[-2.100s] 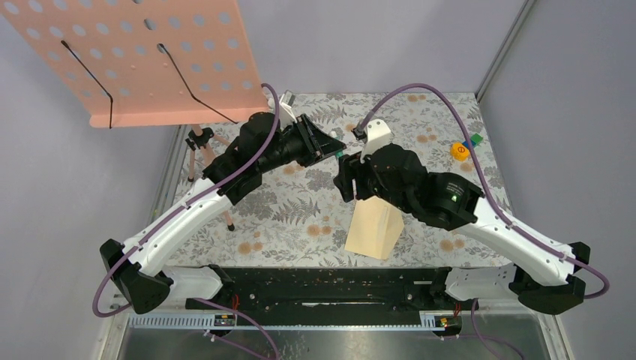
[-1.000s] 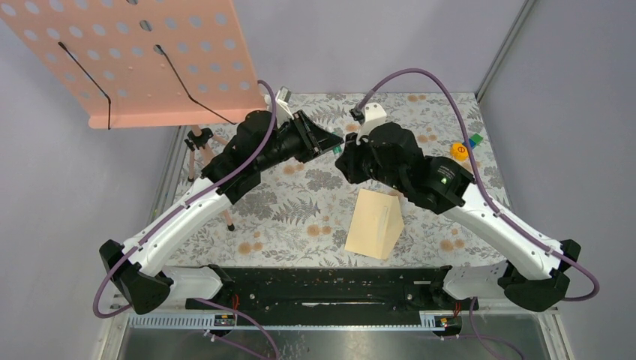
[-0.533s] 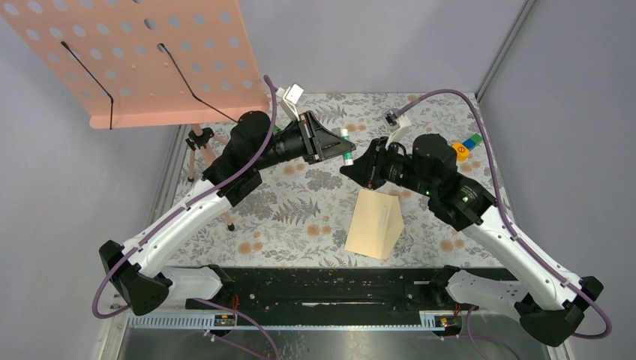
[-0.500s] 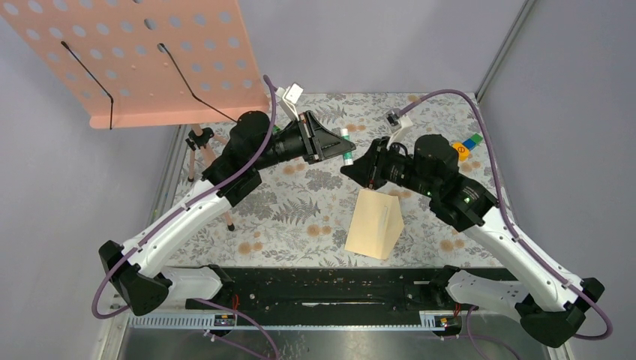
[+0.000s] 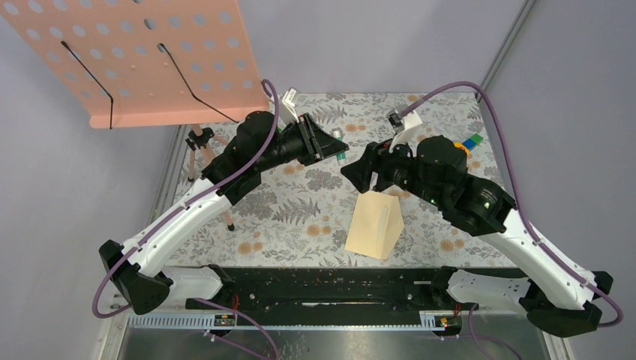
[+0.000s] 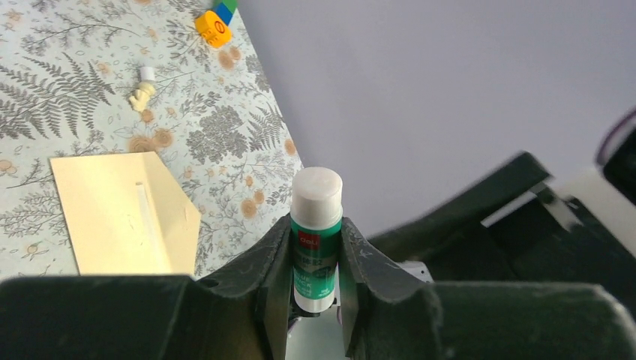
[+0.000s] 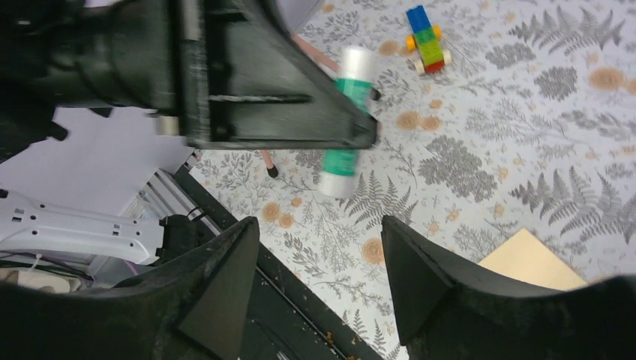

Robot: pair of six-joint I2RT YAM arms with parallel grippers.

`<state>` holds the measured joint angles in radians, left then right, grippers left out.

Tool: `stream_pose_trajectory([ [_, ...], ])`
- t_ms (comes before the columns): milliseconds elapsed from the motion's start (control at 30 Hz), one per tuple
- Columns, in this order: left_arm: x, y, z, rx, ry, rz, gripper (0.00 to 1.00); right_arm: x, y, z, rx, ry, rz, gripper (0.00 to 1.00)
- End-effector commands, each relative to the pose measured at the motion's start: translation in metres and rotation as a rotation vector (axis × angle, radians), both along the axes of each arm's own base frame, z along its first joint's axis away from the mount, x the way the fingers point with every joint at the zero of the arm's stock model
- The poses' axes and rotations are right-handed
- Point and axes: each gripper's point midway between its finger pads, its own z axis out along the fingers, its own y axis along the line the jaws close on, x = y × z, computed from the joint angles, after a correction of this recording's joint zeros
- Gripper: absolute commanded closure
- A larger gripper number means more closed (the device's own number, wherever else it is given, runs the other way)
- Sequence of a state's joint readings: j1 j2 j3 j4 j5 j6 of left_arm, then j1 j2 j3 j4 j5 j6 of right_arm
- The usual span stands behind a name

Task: Place the letter into the envelope and seal it
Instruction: Unscrew the solid glue.

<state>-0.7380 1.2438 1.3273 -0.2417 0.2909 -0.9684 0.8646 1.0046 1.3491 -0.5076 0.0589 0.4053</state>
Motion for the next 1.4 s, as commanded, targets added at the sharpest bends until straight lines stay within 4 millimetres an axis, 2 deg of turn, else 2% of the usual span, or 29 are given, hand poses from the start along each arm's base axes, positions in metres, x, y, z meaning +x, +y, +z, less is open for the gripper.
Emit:
stream_pose_trajectory([
  [0, 0.011, 0.004, 0.02, -0.026, -0.028, 0.066, 1.0, 0.007, 0.006, 0.011, -0.097, -0.083, -0.045, 0.31],
  [200, 0.01, 0.007, 0.021, -0.029, -0.031, 0.076, 1.0, 0.02, 0.021, 0.008, -0.106, -0.057, -0.067, 0.33],
  [433, 0.01, 0.006, 0.019, -0.027, -0.026, 0.071, 1.0, 0.028, 0.039, 0.003, -0.11, -0.034, -0.052, 0.41],
  [533, 0.01, 0.006, 0.02, -0.031, -0.029, 0.071, 1.0, 0.029, 0.042, 0.001, -0.108, -0.03, -0.053, 0.5],
  [633, 0.008, 0.006, 0.02, -0.032, -0.03, 0.067, 1.0, 0.03, 0.043, 0.001, -0.096, -0.03, -0.057, 0.62],
  [667, 0.008, 0.006, 0.02, -0.032, -0.03, 0.067, 1.0, 0.03, 0.042, 0.002, -0.094, -0.031, -0.06, 0.68],
  [700, 0.008, 0.006, 0.02, -0.032, -0.031, 0.066, 1.0, 0.03, 0.041, 0.002, -0.094, -0.031, -0.061, 0.82],
  [767, 0.007, 0.008, 0.022, -0.029, -0.042, 0.064, 1.0, 0.03, 0.038, 0.001, -0.094, -0.031, -0.07, 0.99],
  [833, 0.004, 0.009, 0.025, -0.027, -0.067, 0.046, 1.0, 0.03, 0.035, 0.001, -0.069, -0.026, -0.065, 1.0],
  [900, -0.007, 0.006, 0.038, -0.055, -0.129, -0.016, 1.0, 0.018, 0.041, 0.007, 0.034, -0.019, 0.048, 1.0],
  [1000, -0.033, 0.0, 0.063, -0.128, -0.24, -0.176, 1.0, 0.008, 0.039, 0.021, 0.214, -0.011, 0.178, 1.0],
  [1100, -0.064, -0.002, 0.089, -0.211, -0.347, -0.338, 1.0, -0.01, 0.041, 0.033, 0.304, -0.026, 0.312, 1.0],
  [1200, -0.091, 0.005, 0.114, -0.333, -0.444, -0.438, 1.0, -0.031, 0.053, 0.045, 0.38, -0.017, 0.479, 1.0],
  [1300, -0.11, 0.012, 0.131, -0.437, -0.503, -0.51, 1.0, -0.033, 0.059, 0.05, 0.487, 0.022, 0.513, 1.0],
  [1367, -0.114, 0.015, 0.138, -0.469, -0.519, -0.525, 1.0, -0.035, 0.061, 0.055, 0.541, 0.023, 0.55, 1.0],
])
